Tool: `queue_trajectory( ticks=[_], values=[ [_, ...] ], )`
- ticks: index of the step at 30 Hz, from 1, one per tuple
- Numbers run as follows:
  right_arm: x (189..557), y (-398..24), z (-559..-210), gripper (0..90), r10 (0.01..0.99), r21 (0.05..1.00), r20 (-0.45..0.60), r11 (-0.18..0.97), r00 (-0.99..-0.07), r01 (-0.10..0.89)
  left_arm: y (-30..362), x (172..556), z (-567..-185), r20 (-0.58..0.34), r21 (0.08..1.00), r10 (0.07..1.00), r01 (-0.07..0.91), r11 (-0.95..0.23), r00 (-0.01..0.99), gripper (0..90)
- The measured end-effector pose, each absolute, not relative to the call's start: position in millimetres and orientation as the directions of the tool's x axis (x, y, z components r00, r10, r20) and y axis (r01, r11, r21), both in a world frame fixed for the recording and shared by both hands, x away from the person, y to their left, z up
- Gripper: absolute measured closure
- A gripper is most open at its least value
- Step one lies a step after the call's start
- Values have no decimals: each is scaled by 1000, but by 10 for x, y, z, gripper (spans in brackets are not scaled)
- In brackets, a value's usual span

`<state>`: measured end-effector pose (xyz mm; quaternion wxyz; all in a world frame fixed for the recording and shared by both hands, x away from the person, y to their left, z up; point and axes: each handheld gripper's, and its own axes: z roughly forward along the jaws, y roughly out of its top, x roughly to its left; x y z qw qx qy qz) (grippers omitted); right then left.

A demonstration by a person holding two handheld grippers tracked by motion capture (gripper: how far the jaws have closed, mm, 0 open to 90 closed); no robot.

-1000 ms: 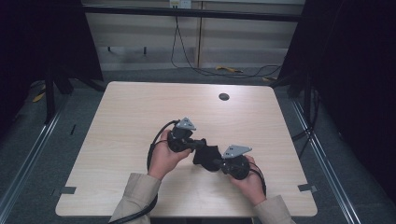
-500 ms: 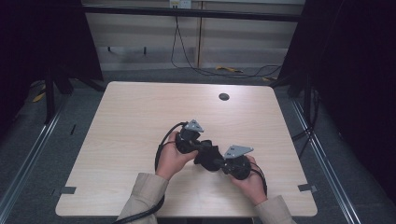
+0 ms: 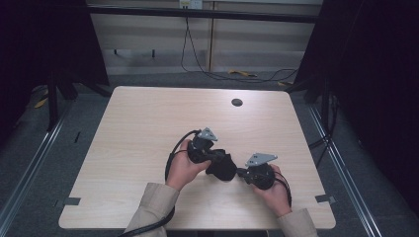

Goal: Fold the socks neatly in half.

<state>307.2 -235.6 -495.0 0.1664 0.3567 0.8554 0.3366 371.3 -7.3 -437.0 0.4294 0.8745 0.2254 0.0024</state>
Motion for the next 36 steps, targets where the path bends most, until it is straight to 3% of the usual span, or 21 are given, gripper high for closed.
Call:
queue_trajectory(
  ticks=[21, 22, 25, 29, 32, 34, 36],
  values=[
    [3072, -2361, -4956, 841, 731, 701, -43, 508, -681, 501, -444, 3747, -4640, -151, 691, 392, 380, -614, 907, 856],
    [3073, -2369, -4957, 832, 733, 703, -44, 505, -679, 500, -442, 3744, -4640, -132, 690, 387, 365, -625, 913, 844],
    [3076, -2387, -4960, 821, 743, 704, -32, 492, -669, 512, -422, 3718, -4613, -144, 707, 399, 376, -599, 906, 681],
    [3082, -2396, -4968, 818, 740, 712, -34, 489, -671, 503, -292, 3714, -4492, -154, 759, 422, 380, -529, 894, 634],
    [3070, -2393, -4966, 814, 741, 711, -38, 491, -670, 503, -182, 3721, -4423, -154, 783, 432, 376, -495, 889, 622],
    [3068, -2399, -4964, 811, 744, 708, -42, 492, -666, 506, -140, 3715, -4433, -128, 774, 434, 364, -519, 892, 700],
    [3067, -2399, -4961, 810, 747, 706, -39, 490, -663, 511, -134, 3721, -4496, -125, 763, 426, 361, -537, 896, 718]
  ],
)
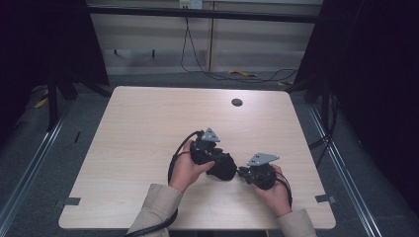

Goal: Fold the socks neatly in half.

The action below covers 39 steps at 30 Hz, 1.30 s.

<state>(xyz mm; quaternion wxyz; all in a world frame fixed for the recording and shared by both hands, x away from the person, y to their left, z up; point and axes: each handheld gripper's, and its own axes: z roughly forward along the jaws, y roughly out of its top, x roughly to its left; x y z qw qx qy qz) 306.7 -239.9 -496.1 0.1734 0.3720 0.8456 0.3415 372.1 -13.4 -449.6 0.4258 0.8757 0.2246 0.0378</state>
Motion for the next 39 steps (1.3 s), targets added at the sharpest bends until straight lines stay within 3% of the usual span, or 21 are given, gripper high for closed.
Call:
queue_trajectory(
  ticks=[6, 10, 14, 17, 19, 21, 23, 24, 27, 31, 35, 39],
  values=[
    [3065, -2405, -4960, 805, 748, 705, -44, 493, -662, 510, -338, 3708, -4771, -112, 726, 396, 347, -593, 911, 719],
    [3057, -2423, -4965, 796, 747, 710, -48, 492, -663, 503, -415, 3684, -4880, -70, 722, 418, 335, -606, 906, 558],
    [3050, -2457, -4960, 768, 760, 709, -55, 487, -648, 510, -460, 3624, -4922, -7, 720, 411, 290, -631, 911, 538],
    [3050, -2469, -4954, 748, 760, 711, -63, 489, -647, 506, -445, 3607, -4938, -8, 733, 420, 291, -615, 907, 514],
    [3054, -2472, -4947, 729, 764, 717, -58, 480, -642, 506, -410, 3607, -4919, -28, 739, 426, 305, -600, 904, 415],
    [3054, -2470, -4945, 721, 765, 718, -58, 479, -641, 506, -345, 3611, -4860, -31, 759, 427, 299, -578, 904, 411],
    [3057, -2467, -4940, 706, 766, 722, -59, 476, -640, 502, -258, 3624, -4784, -18, 777, 432, 285, -562, 902, 502],
    [3056, -2469, -4933, 695, 765, 724, -61, 476, -641, 499, -201, 3640, -4750, -13, 759, 433, 291, -582, 901, 631],
    [3048, -2488, -4924, 695, 768, 730, -54, 466, -638, 499, -205, 3622, -4779, -39, 750, 410, 298, -591, 911, 699],
    [3053, -2508, -4922, 695, 773, 733, -50, 458, -633, 502, -274, 3523, -4921, -4, 718, 368, 259, -646, 930, 720],
    [3050, -2492, -4919, 686, 770, 735, -50, 459, -636, 498, -259, 3493, -4939, -24, 734, 382, 275, -620, 924, 707],
    [3057, -2489, -4920, 675, 766, 736, -51, 463, -641, 495, -224, 3448, -4875, -28, 741, 384, 277, -612, 923, 621]
  ],
)
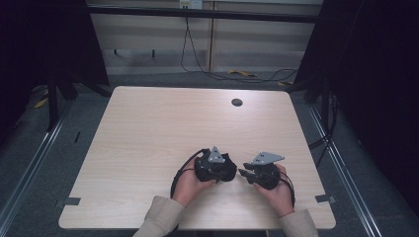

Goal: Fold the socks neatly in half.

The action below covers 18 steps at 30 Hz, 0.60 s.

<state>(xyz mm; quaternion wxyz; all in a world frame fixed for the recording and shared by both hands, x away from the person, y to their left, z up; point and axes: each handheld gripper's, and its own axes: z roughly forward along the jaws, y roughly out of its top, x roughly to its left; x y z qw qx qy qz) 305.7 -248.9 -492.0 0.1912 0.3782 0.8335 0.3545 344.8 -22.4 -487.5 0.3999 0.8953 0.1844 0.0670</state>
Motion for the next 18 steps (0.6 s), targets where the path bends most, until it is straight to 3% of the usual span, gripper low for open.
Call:
queue_trajectory(
  ticks=[3, 6, 10, 18],
  values=[
    [3059, -2503, -4914, 673, 772, 739, -43, 452, -634, 500, -110, 3474, -4776, -10, 772, 424, 276, -572, 906, 634],
    [3059, -2507, -4901, 672, 774, 742, -42, 447, -632, 499, -69, 3505, -4830, -15, 741, 426, 296, -602, 904, 677],
    [3075, -2497, -4906, 653, 773, 743, -36, 444, -633, 500, -99, 3446, -4931, -9, 735, 412, 285, -616, 911, 646],
    [3135, -2522, -4892, 501, 786, 762, 16, 390, -618, 516, 4, 3456, -4810, -40, 783, 446, 305, -541, 894, 365]
  ],
)
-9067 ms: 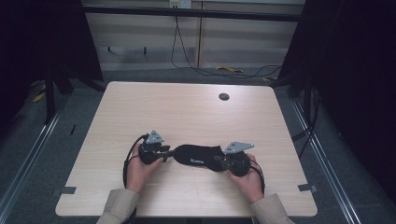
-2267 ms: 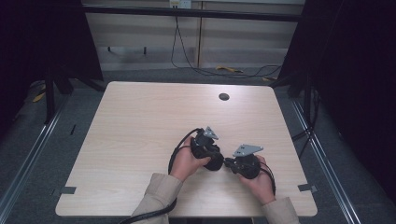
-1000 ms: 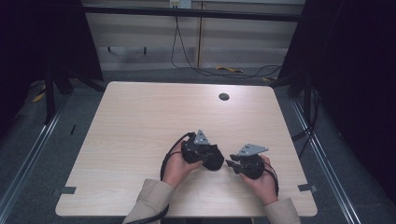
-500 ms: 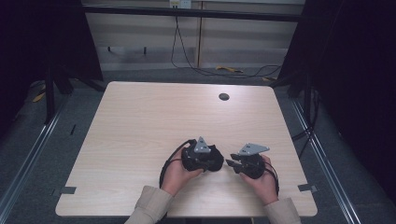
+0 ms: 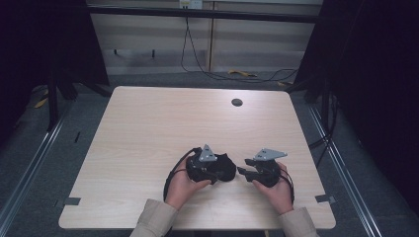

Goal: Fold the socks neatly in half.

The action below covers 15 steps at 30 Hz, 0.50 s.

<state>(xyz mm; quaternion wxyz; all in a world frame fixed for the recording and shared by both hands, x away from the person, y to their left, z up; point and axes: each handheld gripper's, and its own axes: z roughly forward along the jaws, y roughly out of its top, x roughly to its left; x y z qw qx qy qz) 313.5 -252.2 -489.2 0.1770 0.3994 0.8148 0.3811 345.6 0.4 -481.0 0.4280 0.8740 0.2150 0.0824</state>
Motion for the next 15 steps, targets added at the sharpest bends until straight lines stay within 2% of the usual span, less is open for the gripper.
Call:
queue_trajectory(
  ticks=[6, 15],
  values=[
    [3158, -2539, -4898, 384, 790, 769, 23, 377, -613, 515, 104, 3499, -4805, -92, 787, 453, 344, -512, 887, 246],
    [3147, -2587, -4892, 308, 792, 777, 42, 358, -609, 519, 217, 3514, -4791, -130, 785, 470, 380, -489, 873, 191]
  ],
)
